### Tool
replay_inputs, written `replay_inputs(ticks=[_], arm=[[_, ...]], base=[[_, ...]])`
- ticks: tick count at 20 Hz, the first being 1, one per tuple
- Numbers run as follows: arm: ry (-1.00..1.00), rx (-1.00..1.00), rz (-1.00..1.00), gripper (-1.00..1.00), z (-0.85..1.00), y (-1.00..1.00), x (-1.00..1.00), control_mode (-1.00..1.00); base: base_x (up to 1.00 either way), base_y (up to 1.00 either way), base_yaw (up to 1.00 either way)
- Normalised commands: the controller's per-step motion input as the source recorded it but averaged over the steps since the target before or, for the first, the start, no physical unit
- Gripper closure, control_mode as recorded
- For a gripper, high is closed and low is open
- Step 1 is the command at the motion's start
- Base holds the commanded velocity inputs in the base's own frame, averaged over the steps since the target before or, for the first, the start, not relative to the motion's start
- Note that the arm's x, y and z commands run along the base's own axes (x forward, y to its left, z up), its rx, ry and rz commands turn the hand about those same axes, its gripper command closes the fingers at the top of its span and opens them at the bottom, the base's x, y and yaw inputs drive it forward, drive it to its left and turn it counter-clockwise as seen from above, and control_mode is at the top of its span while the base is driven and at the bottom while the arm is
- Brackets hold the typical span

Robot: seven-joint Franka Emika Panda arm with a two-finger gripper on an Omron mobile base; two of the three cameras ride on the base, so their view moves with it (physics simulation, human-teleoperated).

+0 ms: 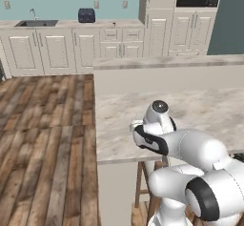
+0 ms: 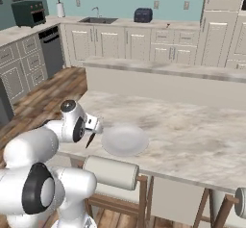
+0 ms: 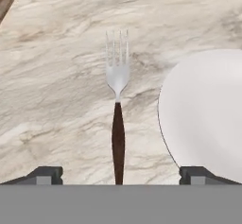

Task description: Take the fork and place it on the left side of the plate. Then take the spoon and place it on the right side of the plate. Make sure they're directly next to the plate.

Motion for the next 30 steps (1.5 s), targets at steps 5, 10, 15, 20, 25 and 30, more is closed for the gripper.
replay_inputs(ticks=[5,10,15,20,25,30], arm=[[-0.1,0.0,0.0,-1.0,0.91,0.08,-0.12,-1.0],[-0.05,0.0,0.0,-1.0,0.92,0.12,-0.25,-1.0],[-0.01,0.0,0.0,-1.0,0.64,0.12,-0.53,-1.0],[0.0,0.0,0.0,-1.0,0.34,0.09,-0.64,-1.0],[-0.06,0.0,0.0,-1.0,0.18,-0.05,-0.93,-1.0],[-0.08,0.0,0.0,-1.0,0.14,-0.13,-0.93,-1.0]], base=[[0.0,0.0,0.0],[0.0,0.0,0.0],[0.0,0.0,0.0],[0.0,0.0,0.0],[0.0,0.0,0.0],[0.0,0.0,0.0]])
